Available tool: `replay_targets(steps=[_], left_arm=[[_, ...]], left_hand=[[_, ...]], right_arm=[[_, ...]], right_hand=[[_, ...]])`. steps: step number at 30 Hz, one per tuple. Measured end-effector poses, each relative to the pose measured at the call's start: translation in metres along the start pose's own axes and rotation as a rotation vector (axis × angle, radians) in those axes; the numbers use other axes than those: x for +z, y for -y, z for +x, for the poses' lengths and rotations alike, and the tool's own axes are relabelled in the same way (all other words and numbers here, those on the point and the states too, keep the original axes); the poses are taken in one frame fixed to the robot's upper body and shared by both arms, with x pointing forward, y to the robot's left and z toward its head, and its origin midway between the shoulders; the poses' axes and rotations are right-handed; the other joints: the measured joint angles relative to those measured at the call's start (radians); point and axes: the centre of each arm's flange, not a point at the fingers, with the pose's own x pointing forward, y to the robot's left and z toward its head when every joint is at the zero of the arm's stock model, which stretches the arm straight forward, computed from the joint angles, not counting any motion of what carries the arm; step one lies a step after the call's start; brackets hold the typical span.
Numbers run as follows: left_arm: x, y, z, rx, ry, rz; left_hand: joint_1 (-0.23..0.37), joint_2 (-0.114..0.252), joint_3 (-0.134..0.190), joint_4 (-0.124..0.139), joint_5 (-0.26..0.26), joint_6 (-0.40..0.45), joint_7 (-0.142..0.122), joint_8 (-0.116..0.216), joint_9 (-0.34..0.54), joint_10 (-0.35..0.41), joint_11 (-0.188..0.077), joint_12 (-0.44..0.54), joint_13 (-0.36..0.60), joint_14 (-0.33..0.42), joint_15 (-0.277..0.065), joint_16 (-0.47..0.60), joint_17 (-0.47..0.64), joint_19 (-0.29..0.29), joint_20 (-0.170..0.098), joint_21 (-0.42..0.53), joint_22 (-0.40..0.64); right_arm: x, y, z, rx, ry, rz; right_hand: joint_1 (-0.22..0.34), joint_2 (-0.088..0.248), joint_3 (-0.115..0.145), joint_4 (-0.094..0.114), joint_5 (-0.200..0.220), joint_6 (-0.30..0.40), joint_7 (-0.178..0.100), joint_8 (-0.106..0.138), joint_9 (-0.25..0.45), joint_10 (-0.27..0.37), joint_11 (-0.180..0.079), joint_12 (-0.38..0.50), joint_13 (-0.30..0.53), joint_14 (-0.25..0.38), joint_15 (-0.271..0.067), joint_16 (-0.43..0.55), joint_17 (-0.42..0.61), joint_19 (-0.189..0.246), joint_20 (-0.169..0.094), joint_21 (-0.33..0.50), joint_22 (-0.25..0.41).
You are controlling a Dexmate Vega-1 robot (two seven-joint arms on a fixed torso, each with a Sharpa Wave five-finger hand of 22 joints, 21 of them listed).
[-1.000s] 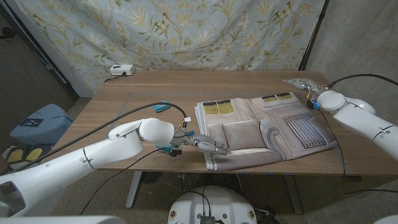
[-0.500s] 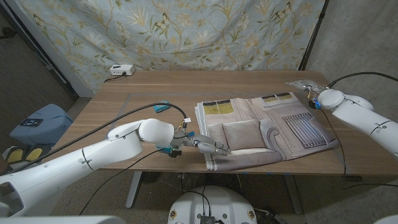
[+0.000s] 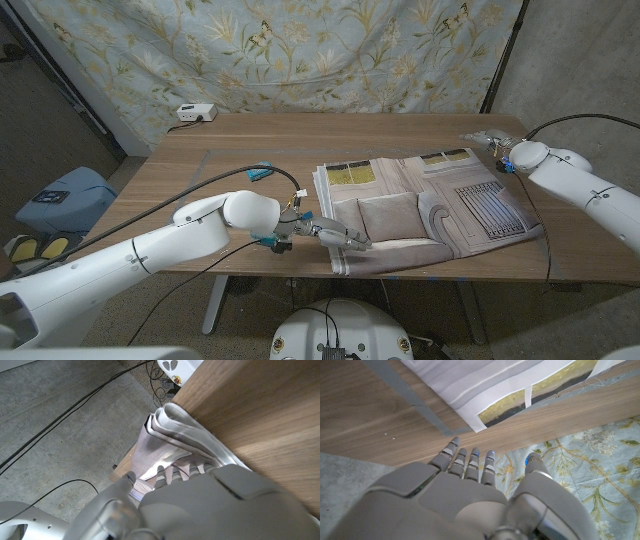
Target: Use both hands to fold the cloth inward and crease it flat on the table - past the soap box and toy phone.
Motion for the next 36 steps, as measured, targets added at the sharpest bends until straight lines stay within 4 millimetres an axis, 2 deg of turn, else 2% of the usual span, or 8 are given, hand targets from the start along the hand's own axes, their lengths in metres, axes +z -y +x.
replay_targets(steps=[10, 21, 36], left_arm=[[0.001, 0.002, 0.001, -0.004, 0.003, -0.004], [0.003, 0.003, 0.004, -0.017, 0.008, -0.009], [0.005, 0.003, 0.008, -0.021, 0.010, -0.014]], left_hand=[[0.000, 0.000, 0.007, -0.004, 0.000, 0.000, 0.000, -0.005, 0.000, 0.000, 0.000, 0.000, 0.000, 0.000, 0.000, 0.000, 0.000, -0.002, 0.002, 0.001, 0.000], [0.000, 0.000, 0.015, -0.004, 0.008, 0.000, 0.000, -0.005, 0.000, 0.000, 0.000, 0.000, 0.000, 0.000, 0.000, 0.000, -0.005, -0.003, 0.003, 0.001, 0.000], [0.000, 0.000, 0.025, -0.005, 0.008, -0.003, 0.002, -0.005, 0.000, 0.000, 0.000, -0.004, 0.000, 0.000, 0.000, 0.000, -0.005, -0.003, 0.003, -0.002, -0.001]], right_arm=[[0.002, -0.002, 0.008, 0.022, -0.013, -0.031], [0.001, -0.007, 0.022, 0.051, -0.033, -0.048], [-0.002, -0.012, 0.031, 0.079, -0.044, -0.069]], right_hand=[[0.013, -0.003, -0.003, -0.013, 0.000, 0.000, 0.008, 0.000, 0.000, 0.014, -0.014, 0.007, 0.000, 0.005, -0.005, 0.000, 0.000, 0.000, 0.000, 0.000, 0.000], [0.026, -0.016, -0.001, -0.026, 0.000, -0.004, 0.011, 0.000, 0.000, 0.019, -0.009, 0.007, 0.000, 0.014, -0.007, 0.000, -0.005, 0.004, 0.004, 0.000, 0.000], [0.037, -0.026, -0.005, -0.030, 0.000, 0.007, 0.022, 0.004, 0.000, 0.041, -0.006, 0.011, 0.002, 0.021, -0.014, 0.001, -0.005, 0.004, 0.004, 0.000, 0.000]])
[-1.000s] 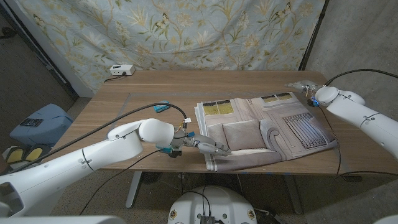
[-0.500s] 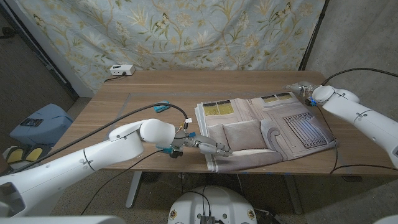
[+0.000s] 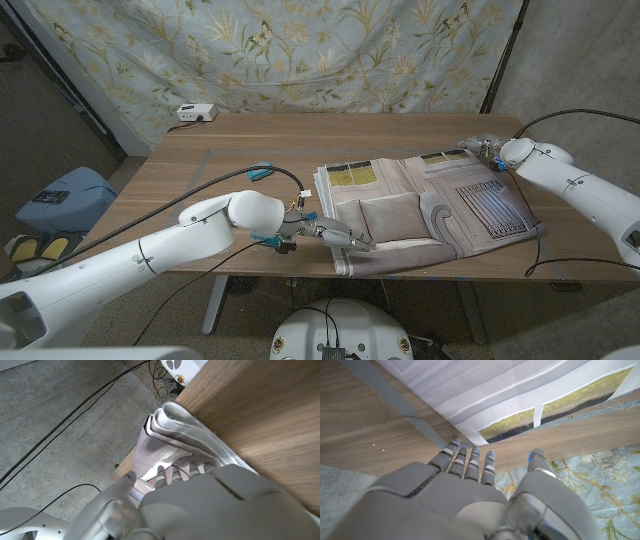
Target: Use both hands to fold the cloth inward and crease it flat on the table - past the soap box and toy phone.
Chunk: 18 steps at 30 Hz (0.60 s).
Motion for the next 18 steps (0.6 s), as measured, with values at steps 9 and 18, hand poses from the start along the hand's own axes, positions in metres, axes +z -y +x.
replay_targets(steps=[9, 18], left_arm=[[-0.0015, -0.0006, 0.0010, -0.002, 0.003, -0.004], [-0.0029, -0.0006, 0.0013, -0.004, 0.009, -0.007]], left_hand=[[-0.003, -0.003, 0.004, -0.004, 0.000, -0.008, -0.002, 0.000, 0.000, 0.000, 0.000, 0.000, 0.000, 0.000, 0.000, 0.000, 0.000, 0.004, -0.004, -0.002, -0.004], [-0.004, -0.004, 0.012, -0.004, 0.000, -0.008, -0.002, 0.000, 0.000, 0.000, 0.000, 0.000, 0.000, 0.000, 0.000, 0.000, 0.000, 0.004, -0.004, 0.003, -0.004]], right_arm=[[0.0008, -0.0039, 0.0028, 0.012, -0.007, -0.017], [0.0029, -0.0089, 0.0050, 0.018, -0.017, -0.045]], right_hand=[[0.003, -0.003, 0.000, 0.000, 0.000, 0.021, 0.010, 0.011, 0.001, 0.052, 0.003, 0.024, 0.010, 0.039, -0.007, 0.014, 0.003, 0.000, 0.000, 0.000, -0.001], [0.042, -0.031, 0.000, -0.011, 0.010, 0.101, 0.028, 0.028, 0.007, 0.139, 0.004, 0.093, 0.047, 0.113, -0.039, 0.028, 0.009, 0.016, -0.002, 0.001, 0.000]])
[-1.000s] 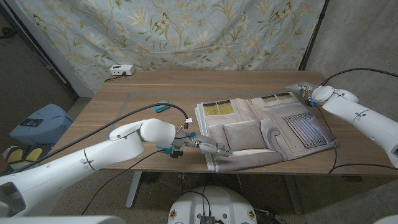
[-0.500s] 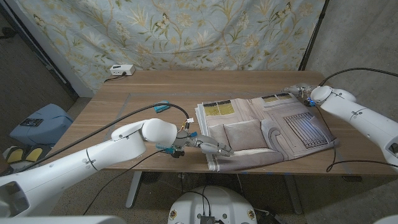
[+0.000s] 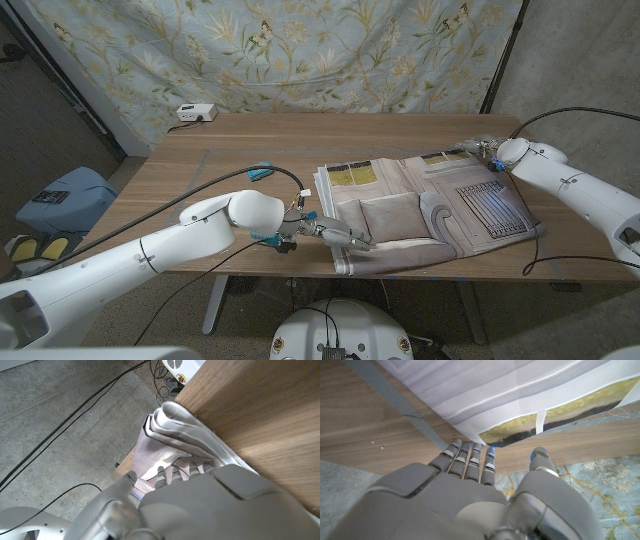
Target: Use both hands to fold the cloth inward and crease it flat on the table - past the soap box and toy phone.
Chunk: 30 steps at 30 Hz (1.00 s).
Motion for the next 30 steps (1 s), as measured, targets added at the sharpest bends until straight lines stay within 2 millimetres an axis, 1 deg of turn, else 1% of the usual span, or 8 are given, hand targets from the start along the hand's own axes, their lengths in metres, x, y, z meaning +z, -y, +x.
replay_targets(steps=[3, 8, 11, 14, 16, 21, 27, 30], left_arm=[[0.001, 0.000, 0.000, -0.001, 0.004, 0.000], [-0.002, 0.000, -0.001, -0.001, 0.004, -0.006], [-0.002, 0.000, -0.001, -0.001, 0.007, -0.007], [-0.004, 0.000, -0.002, -0.001, 0.007, -0.011], [-0.004, 0.000, -0.002, -0.001, 0.010, -0.011], [-0.006, 0.000, -0.003, -0.001, 0.010, -0.015], [-0.006, 0.000, -0.004, -0.001, 0.018, -0.016], [-0.008, -0.001, -0.005, 0.002, 0.015, -0.020]], left_hand=[[0.000, 0.000, 0.000, 0.000, 0.000, 0.000, 0.000, 0.000, 0.000, 0.000, 0.000, 0.000, 0.000, 0.000, 0.000, 0.000, 0.000, 0.000, 0.000, 0.000, 0.000], [0.000, 0.000, 0.006, 0.000, 0.000, -0.005, -0.005, 0.000, 0.000, 0.000, 0.000, 0.000, 0.000, 0.000, 0.000, 0.000, 0.000, 0.000, 0.000, 0.000, 0.000], [0.000, 0.000, 0.006, 0.000, 0.000, -0.005, -0.005, 0.000, 0.000, 0.000, 0.000, 0.000, 0.000, 0.000, 0.000, 0.000, 0.000, 0.003, -0.003, 0.000, 0.000], [0.000, 0.000, 0.008, -0.003, 0.000, -0.005, -0.005, 0.000, 0.000, 0.000, 0.000, 0.000, 0.000, 0.000, 0.000, 0.000, 0.000, 0.003, -0.003, 0.000, 0.000], [0.000, 0.000, 0.008, -0.003, 0.008, -0.005, -0.005, 0.000, 0.000, 0.000, 0.000, 0.000, 0.000, 0.000, 0.000, 0.000, 0.000, 0.003, -0.004, 0.000, 0.000], [0.000, 0.000, 0.012, 0.001, 0.008, -0.005, -0.005, 0.000, 0.000, 0.000, 0.000, 0.000, 0.000, 0.000, 0.000, 0.000, 0.000, 0.004, -0.004, 0.000, 0.000], [0.000, 0.000, 0.016, -0.003, 0.008, -0.005, -0.005, 0.000, 0.000, 0.000, 0.000, 0.000, 0.000, 0.000, 0.000, 0.000, 0.000, 0.005, -0.005, -0.001, 0.000], [0.000, 0.000, 0.016, -0.003, 0.008, -0.005, -0.005, 0.000, 0.000, 0.000, 0.000, 0.000, 0.000, 0.000, 0.000, 0.000, 0.000, 0.005, -0.005, -0.001, 0.000]], right_arm=[[0.003, -0.003, 0.001, 0.005, 0.004, -0.004], [0.004, -0.005, 0.002, -0.003, -0.013, -0.035], [0.005, -0.007, 0.003, -0.008, -0.016, -0.049], [0.008, -0.009, 0.003, -0.011, -0.019, -0.062], [0.009, -0.011, 0.004, -0.009, -0.016, -0.064], [0.013, -0.013, 0.004, -0.019, -0.021, -0.089], [0.022, -0.015, 0.003, -0.020, -0.008, -0.101], [0.022, -0.013, 0.002, -0.031, -0.024, -0.121]], right_hand=[[0.008, -0.008, 0.000, 0.000, 0.005, 0.043, 0.004, 0.013, 0.007, 0.020, -0.019, 0.041, 0.026, 0.043, -0.006, 0.012, 0.009, 0.007, 0.000, 0.000, 0.000], [0.051, -0.016, -0.006, -0.006, 0.009, 0.142, -0.002, 0.050, 0.023, 0.116, -0.035, 0.140, 0.083, 0.134, -0.008, 0.044, 0.036, 0.020, 0.002, 0.000, -0.003], [0.093, -0.029, -0.009, -0.008, 0.018, 0.193, -0.011, 0.072, 0.032, 0.164, -0.033, 0.188, 0.121, 0.176, -0.009, 0.060, 0.053, 0.030, 0.006, 0.000, -0.003], [0.124, -0.039, -0.007, -0.015, 0.025, 0.216, -0.021, 0.080, 0.037, 0.182, -0.035, 0.217, 0.141, 0.199, -0.013, 0.070, 0.065, 0.043, 0.007, 0.000, -0.003], [0.142, -0.041, -0.007, -0.015, 0.032, 0.224, -0.021, 0.090, 0.041, 0.184, -0.034, 0.229, 0.152, 0.208, -0.011, 0.071, 0.071, 0.045, 0.009, 0.000, -0.003], [0.171, -0.045, -0.007, -0.015, 0.039, 0.244, -0.027, 0.099, 0.046, 0.199, -0.045, 0.252, 0.170, 0.225, -0.012, 0.085, 0.085, 0.048, 0.013, 0.000, -0.003], [0.207, -0.048, -0.008, -0.014, 0.046, 0.286, -0.046, 0.131, 0.063, 0.218, -0.061, 0.303, 0.213, 0.265, -0.011, 0.114, 0.120, 0.068, 0.015, 0.000, -0.003], [0.220, -0.046, -0.017, -0.005, 0.050, 0.319, -0.050, 0.155, 0.075, 0.236, -0.083, 0.337, 0.241, 0.284, -0.011, 0.133, 0.136, 0.077, 0.020, 0.000, -0.002]])
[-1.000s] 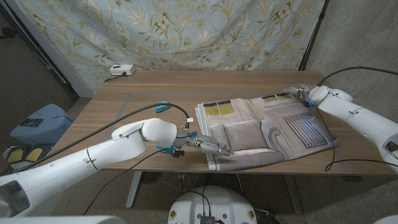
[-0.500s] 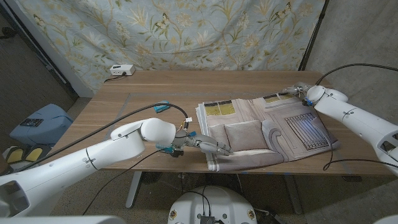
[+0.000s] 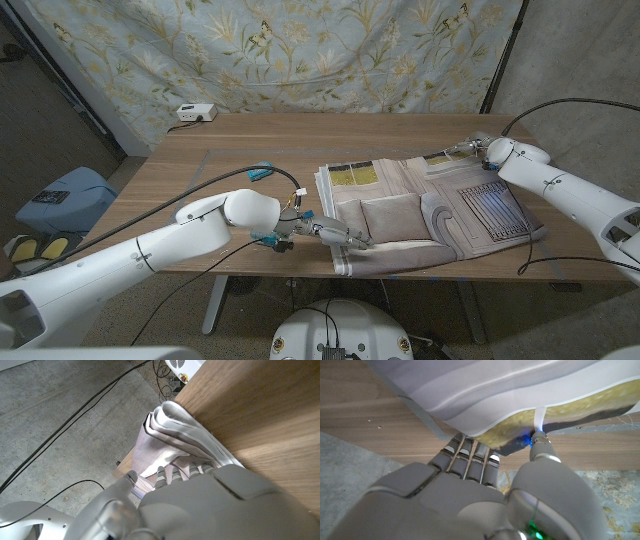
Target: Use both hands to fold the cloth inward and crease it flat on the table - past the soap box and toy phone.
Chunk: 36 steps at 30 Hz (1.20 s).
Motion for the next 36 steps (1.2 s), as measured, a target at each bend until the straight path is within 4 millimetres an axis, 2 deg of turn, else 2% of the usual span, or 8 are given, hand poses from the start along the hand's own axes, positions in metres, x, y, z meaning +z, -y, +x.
replay_targets(steps=[2, 4, 7, 24, 28, 30, 36], left_arm=[[-0.001, -0.001, 0.000, 0.001, 0.001, -0.003], [-0.001, -0.001, -0.001, 0.002, 0.002, -0.003], [-0.002, -0.001, -0.001, 0.003, 0.003, -0.005], [-0.005, -0.006, -0.002, 0.007, 0.019, -0.014], [-0.005, -0.006, -0.001, 0.007, 0.023, -0.016], [-0.005, -0.007, -0.001, 0.008, 0.025, -0.018], [-0.007, -0.008, -0.001, 0.008, 0.028, -0.020]], left_hand=[[0.000, 0.000, 0.008, 0.000, 0.000, 0.000, 0.000, 0.000, 0.000, 0.000, 0.000, 0.000, 0.000, 0.000, 0.000, 0.000, 0.000, 0.000, 0.000, 0.001, 0.000], [0.000, 0.000, 0.008, 0.000, 0.000, 0.000, 0.000, 0.000, 0.000, 0.000, 0.000, 0.000, 0.000, 0.000, 0.000, 0.000, 0.000, 0.000, 0.000, 0.002, 0.000], [0.000, 0.000, 0.008, 0.000, 0.000, 0.000, 0.000, 0.000, 0.000, 0.000, 0.000, 0.000, 0.000, 0.000, 0.000, 0.000, 0.000, 0.000, 0.000, 0.005, 0.000], [-0.002, -0.002, 0.019, -0.003, 0.000, 0.004, 0.004, 0.000, 0.000, 0.000, 0.000, -0.004, 0.000, 0.000, 0.000, 0.000, 0.000, 0.000, 0.000, 0.005, 0.001], [-0.005, -0.005, 0.022, -0.005, 0.000, 0.004, 0.004, 0.000, 0.000, 0.000, 0.000, -0.004, 0.000, 0.000, 0.000, 0.000, 0.000, 0.000, 0.000, 0.006, 0.001], [-0.005, -0.005, 0.022, -0.005, 0.000, 0.004, 0.004, 0.000, 0.000, 0.000, 0.000, -0.004, 0.000, 0.000, 0.000, 0.000, 0.000, 0.000, 0.000, 0.006, 0.001], [-0.005, -0.005, 0.022, -0.006, 0.000, 0.004, 0.004, 0.000, 0.000, 0.000, 0.000, -0.004, 0.000, 0.000, 0.000, 0.000, 0.000, 0.005, -0.005, 0.006, 0.001]], right_arm=[[0.002, 0.001, -0.001, -0.004, -0.004, -0.012], [0.005, 0.003, -0.002, -0.007, -0.003, -0.019], [0.009, 0.005, -0.004, -0.009, -0.001, -0.032], [0.034, 0.026, -0.017, -0.021, 0.011, -0.114], [0.041, 0.031, -0.020, -0.025, 0.016, -0.132], [0.044, 0.034, -0.022, -0.024, 0.013, -0.146], [0.051, 0.038, -0.024, -0.024, 0.016, -0.174]], right_hand=[[0.016, 0.005, 0.000, 0.000, 0.003, 0.018, -0.010, 0.021, 0.012, 0.015, -0.015, 0.030, 0.028, 0.029, 0.001, 0.025, 0.000, 0.008, 0.007, 0.000, 0.000], [0.023, 0.012, -0.006, 0.006, 0.003, 0.039, -0.015, 0.041, 0.023, 0.028, -0.027, 0.057, 0.054, 0.059, -0.009, 0.056, 0.064, 0.017, 0.010, 0.000, 0.000], [0.036, 0.014, -0.008, 0.008, 0.003, 0.053, -0.020, 0.064, 0.036, 0.037, -0.036, 0.085, 0.082, 0.069, -0.006, 0.068, 0.090, 0.021, 0.011, 0.000, 0.000], [0.036, 0.014, -0.016, 0.017, 0.003, 0.063, -0.022, 0.096, 0.059, 0.043, -0.031, 0.124, 0.131, 0.089, -0.007, 0.083, 0.122, 0.028, 0.004, 0.000, 0.000], [0.036, 0.014, -0.016, 0.017, 0.003, 0.073, -0.025, 0.111, 0.068, 0.053, -0.042, 0.139, 0.146, 0.105, -0.009, 0.083, 0.126, 0.034, -0.002, 0.000, 0.000], [0.036, 0.014, -0.016, 0.017, 0.003, 0.079, -0.027, 0.117, 0.072, 0.057, -0.046, 0.146, 0.153, 0.114, -0.010, 0.083, 0.126, 0.039, 0.004, 0.000, 0.000], [0.041, 0.020, -0.016, 0.017, 0.003, 0.080, -0.029, 0.124, 0.079, 0.059, -0.047, 0.155, 0.169, 0.121, -0.011, 0.083, 0.131, 0.039, 0.004, 0.000, 0.000]])
